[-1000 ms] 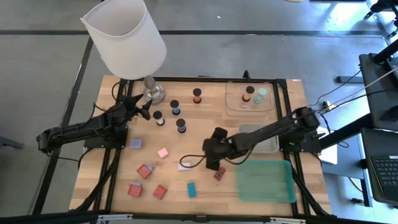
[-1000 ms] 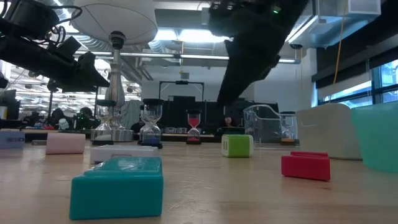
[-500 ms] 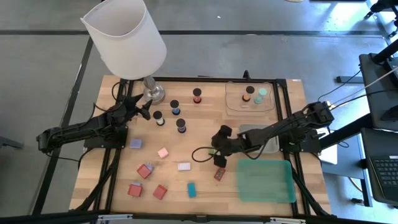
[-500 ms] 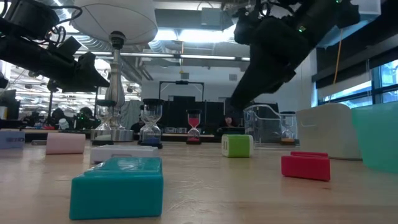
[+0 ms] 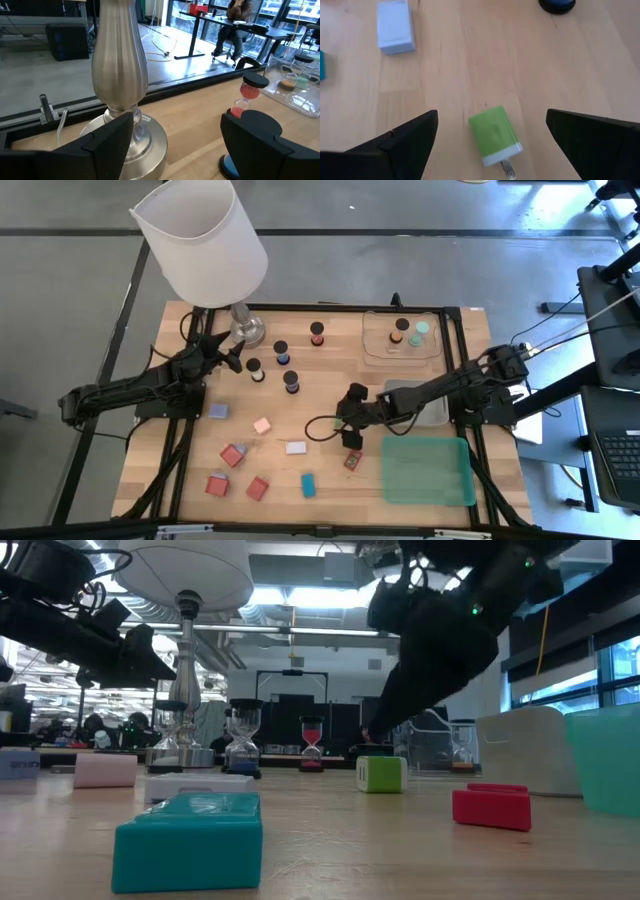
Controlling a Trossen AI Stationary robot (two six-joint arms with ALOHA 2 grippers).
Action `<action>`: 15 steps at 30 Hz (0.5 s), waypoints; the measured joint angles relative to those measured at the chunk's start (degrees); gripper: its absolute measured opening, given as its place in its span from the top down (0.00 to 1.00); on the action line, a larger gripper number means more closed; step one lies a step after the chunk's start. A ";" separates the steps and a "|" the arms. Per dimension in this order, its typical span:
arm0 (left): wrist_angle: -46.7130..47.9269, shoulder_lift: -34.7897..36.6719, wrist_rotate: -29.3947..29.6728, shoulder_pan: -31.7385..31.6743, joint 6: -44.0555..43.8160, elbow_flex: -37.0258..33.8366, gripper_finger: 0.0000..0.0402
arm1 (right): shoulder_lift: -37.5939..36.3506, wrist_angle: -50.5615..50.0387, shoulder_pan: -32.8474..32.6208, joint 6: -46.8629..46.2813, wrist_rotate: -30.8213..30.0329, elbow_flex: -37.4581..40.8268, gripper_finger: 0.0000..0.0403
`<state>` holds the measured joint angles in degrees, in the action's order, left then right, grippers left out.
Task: Pick & Place Office items
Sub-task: Put the green charger adapter into the white bin
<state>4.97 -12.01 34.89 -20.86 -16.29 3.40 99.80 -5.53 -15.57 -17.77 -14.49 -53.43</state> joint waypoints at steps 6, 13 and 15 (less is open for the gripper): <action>0.01 0.00 -0.01 0.00 0.04 0.00 0.26 | 2.71 0.86 1.43 0.34 3.28 -0.03 0.07; 0.00 0.00 -0.01 0.00 0.02 0.00 0.26 | 4.67 1.90 1.74 0.03 5.10 -0.02 0.07; -0.02 0.00 0.01 0.00 0.02 0.00 0.26 | 4.67 1.67 1.74 0.05 5.08 -0.02 0.07</action>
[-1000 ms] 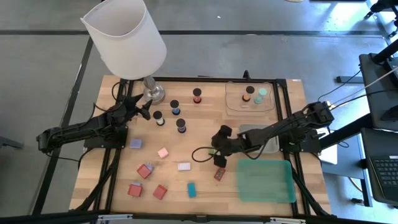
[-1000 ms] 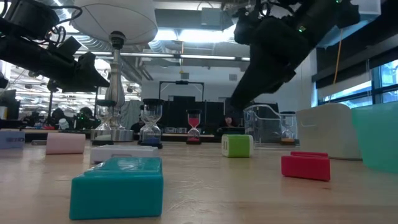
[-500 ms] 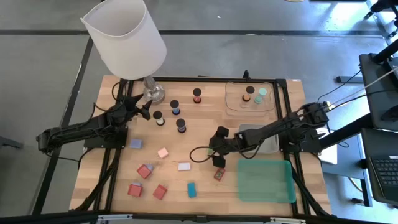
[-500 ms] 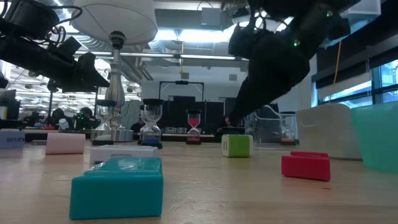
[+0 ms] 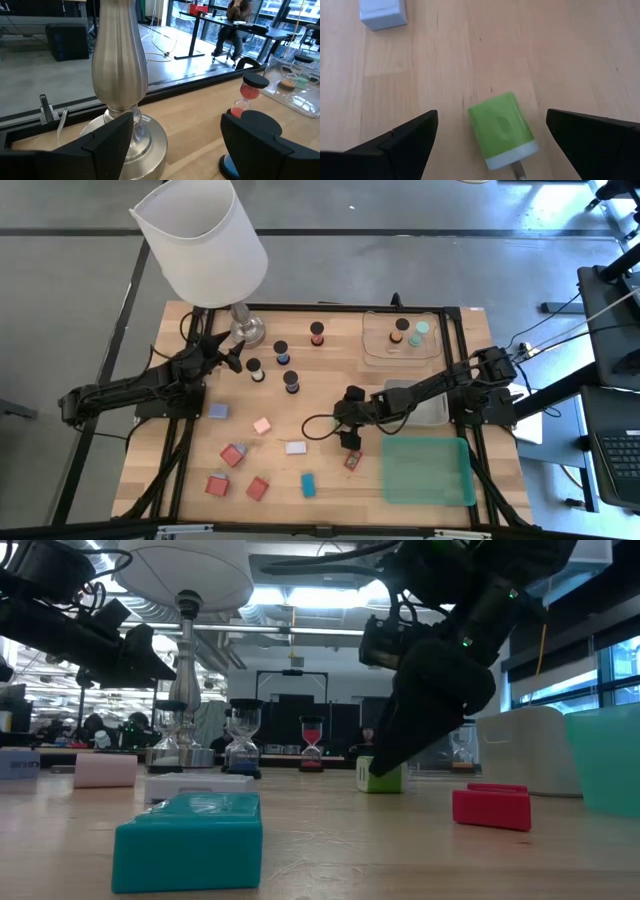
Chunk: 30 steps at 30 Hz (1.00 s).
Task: Pick & Place Office items
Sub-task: Put the green charger adapter into the white bin
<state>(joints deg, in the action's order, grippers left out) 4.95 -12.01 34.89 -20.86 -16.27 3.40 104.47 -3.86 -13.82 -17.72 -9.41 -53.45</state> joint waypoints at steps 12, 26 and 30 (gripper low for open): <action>0.00 0.00 -0.01 0.00 0.00 0.00 0.26 | 1.79 -0.03 -0.04 -0.11 -3.29 0.00 0.23; 0.00 0.00 -0.02 0.00 0.00 0.00 0.26 | 1.79 0.07 1.39 -9.28 -6.63 0.00 0.63; 0.00 0.00 -0.01 0.01 0.00 0.00 0.26 | 1.67 -0.01 1.62 -10.60 -6.38 -0.09 0.63</action>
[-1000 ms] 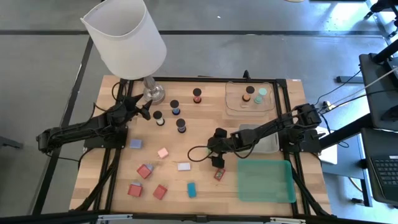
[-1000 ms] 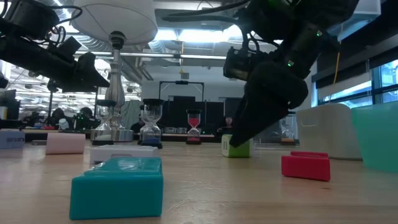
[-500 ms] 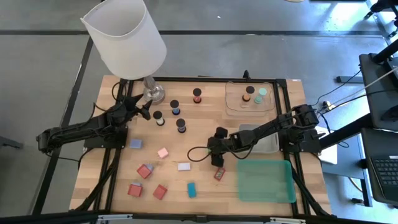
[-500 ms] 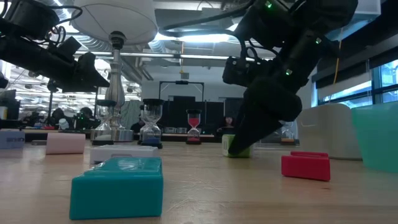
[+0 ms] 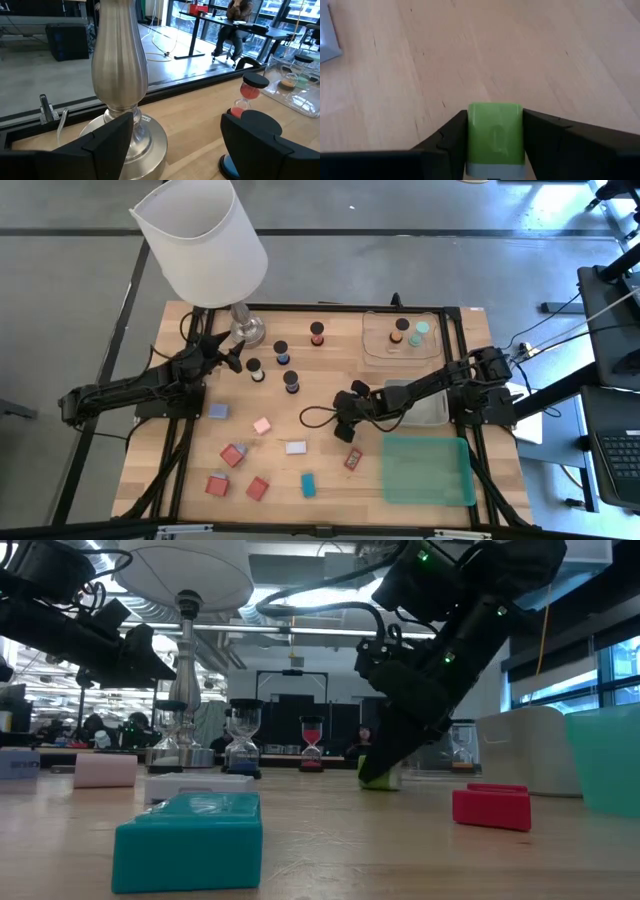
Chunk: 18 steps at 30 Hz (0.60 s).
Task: Pick & Place Office items
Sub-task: Put the green charger adapter into the white bin
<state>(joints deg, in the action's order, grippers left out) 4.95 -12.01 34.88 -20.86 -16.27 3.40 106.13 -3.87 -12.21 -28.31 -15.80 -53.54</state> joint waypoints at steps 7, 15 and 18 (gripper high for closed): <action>0.00 0.00 -0.01 0.02 0.00 0.00 0.26 | -7.87 -1.12 -0.02 5.62 -1.21 -0.05 0.62; -0.01 0.00 0.01 0.00 -0.01 0.00 0.26 | -21.02 -7.55 -0.22 8.88 -6.93 1.29 0.61; 0.00 0.00 0.01 -0.01 -0.02 0.00 0.26 | -25.48 -9.83 -0.22 2.88 -8.86 3.92 0.61</action>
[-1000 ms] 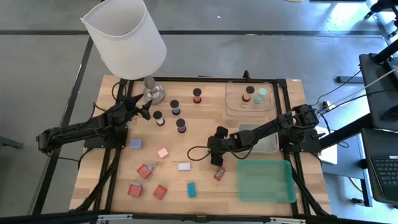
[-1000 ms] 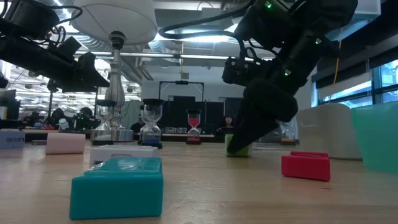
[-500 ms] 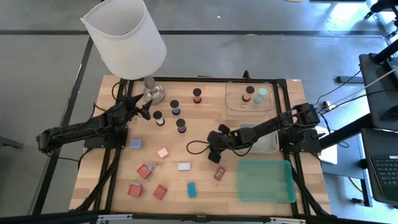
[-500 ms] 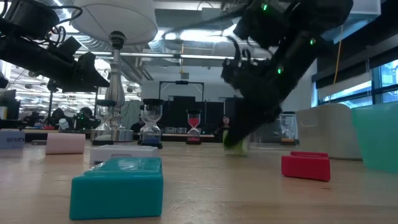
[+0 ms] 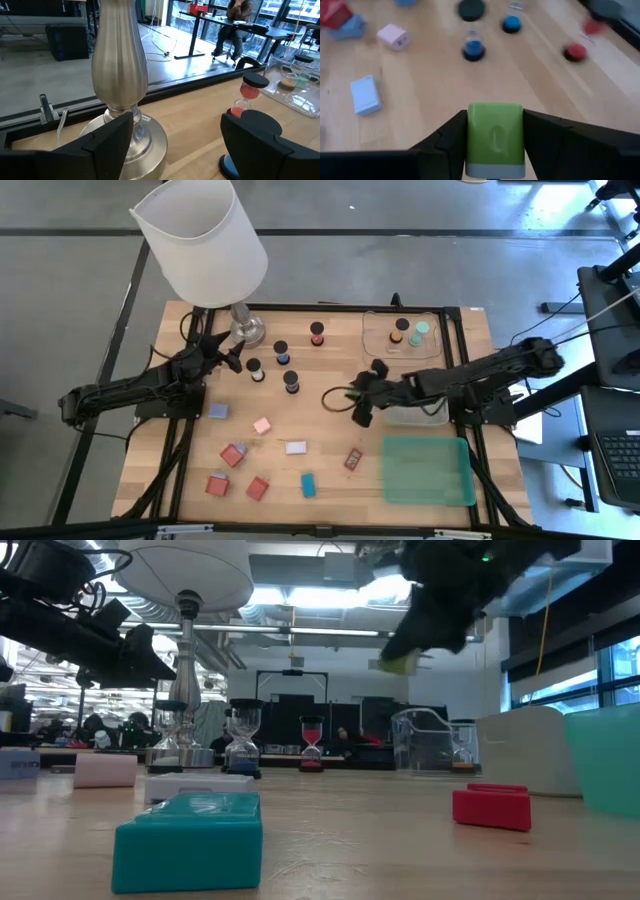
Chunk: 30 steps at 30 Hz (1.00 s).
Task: Pick & Place Office items
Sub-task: Put the green charger adapter into the white bin
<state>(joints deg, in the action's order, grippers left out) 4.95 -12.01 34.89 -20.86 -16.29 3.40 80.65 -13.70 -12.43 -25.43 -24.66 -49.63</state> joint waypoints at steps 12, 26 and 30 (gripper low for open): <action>-0.02 0.00 -0.01 0.02 0.02 0.00 0.26 | -15.66 -10.08 -9.56 -33.21 -11.70 13.97 0.61; 0.00 0.00 -0.02 0.00 0.00 0.00 0.26 | -16.62 -34.94 -16.72 -60.33 -13.47 13.97 0.60; 0.00 0.00 -0.02 0.01 0.02 0.00 0.26 | -13.66 -34.92 -16.66 -62.81 -13.48 13.97 0.58</action>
<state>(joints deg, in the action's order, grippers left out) 4.95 -12.01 34.87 -20.86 -16.28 3.40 66.99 -48.62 -29.09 -88.24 -38.14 -35.66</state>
